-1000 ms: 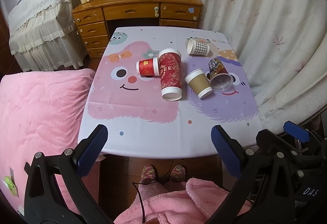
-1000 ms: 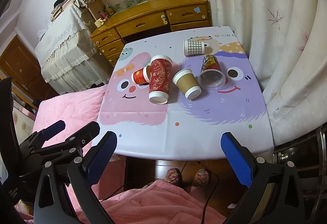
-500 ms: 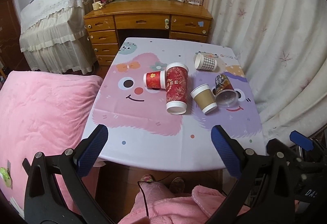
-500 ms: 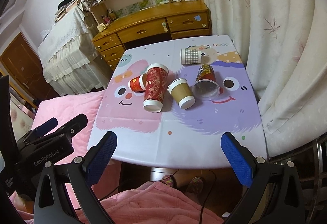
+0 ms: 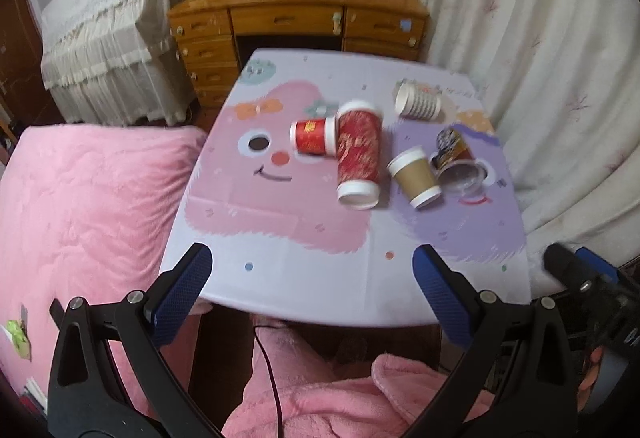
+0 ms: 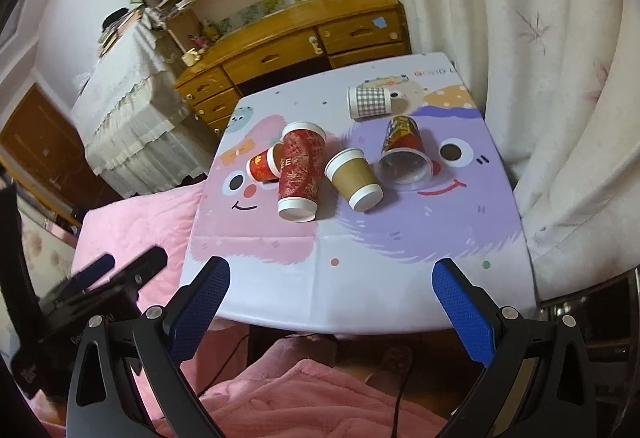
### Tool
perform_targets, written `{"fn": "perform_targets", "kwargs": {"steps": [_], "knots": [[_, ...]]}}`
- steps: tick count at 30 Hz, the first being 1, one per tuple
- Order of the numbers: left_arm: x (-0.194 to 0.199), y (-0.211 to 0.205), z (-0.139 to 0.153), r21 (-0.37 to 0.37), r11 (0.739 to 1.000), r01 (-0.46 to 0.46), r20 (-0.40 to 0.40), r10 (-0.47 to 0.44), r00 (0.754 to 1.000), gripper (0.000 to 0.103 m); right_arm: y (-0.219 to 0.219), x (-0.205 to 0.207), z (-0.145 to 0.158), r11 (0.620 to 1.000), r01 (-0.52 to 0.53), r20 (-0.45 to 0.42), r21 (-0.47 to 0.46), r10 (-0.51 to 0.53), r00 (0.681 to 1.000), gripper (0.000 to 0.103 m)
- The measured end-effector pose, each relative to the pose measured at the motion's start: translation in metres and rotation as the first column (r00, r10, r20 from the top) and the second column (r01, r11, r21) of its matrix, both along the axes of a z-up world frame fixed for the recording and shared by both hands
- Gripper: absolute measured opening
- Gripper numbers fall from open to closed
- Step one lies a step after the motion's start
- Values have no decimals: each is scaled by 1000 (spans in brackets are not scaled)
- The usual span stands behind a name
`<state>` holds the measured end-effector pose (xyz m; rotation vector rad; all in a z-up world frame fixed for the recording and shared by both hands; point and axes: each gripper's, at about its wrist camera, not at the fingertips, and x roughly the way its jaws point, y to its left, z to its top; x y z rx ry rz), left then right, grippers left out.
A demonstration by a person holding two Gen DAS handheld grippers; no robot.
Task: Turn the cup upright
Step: 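Move the left tool toward the small red cup lying on its side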
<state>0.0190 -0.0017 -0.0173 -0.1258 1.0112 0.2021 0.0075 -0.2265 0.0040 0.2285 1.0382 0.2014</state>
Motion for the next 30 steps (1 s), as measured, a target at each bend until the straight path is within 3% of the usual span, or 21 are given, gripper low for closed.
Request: {"fn": "perform_targets", "kwargs": {"steps": [5,11,17,19,23,29,30], "knots": [[28,28,-34,-75,997,28,-135,-38,990,100,9,27,-19,995,80,-46,-52,-83,996,103],[71,72,-79,-137,989,59,-256,-93,962,100,31,68,-48,985,142,-32,-102,-146,989,103],[132,120,-124,-209,968,137,-365,-207,908,100,71,100,-91,970,206,-21,-131,-210,977,101],[155,131,-130,-190,961,199,-366,-257,894,100,82,110,-107,962,246,-43,-117,-252,967,101],[196,141,-139,-145,920,364,-382,-392,837,100,104,133,-141,954,290,-153,-74,-299,942,101],[250,141,-151,-142,807,573,-395,-577,715,100,142,152,-169,935,345,-230,-82,-355,906,101],[259,137,-156,-154,780,606,-403,-610,682,100,148,153,-171,934,346,-235,-84,-357,904,101]]}}
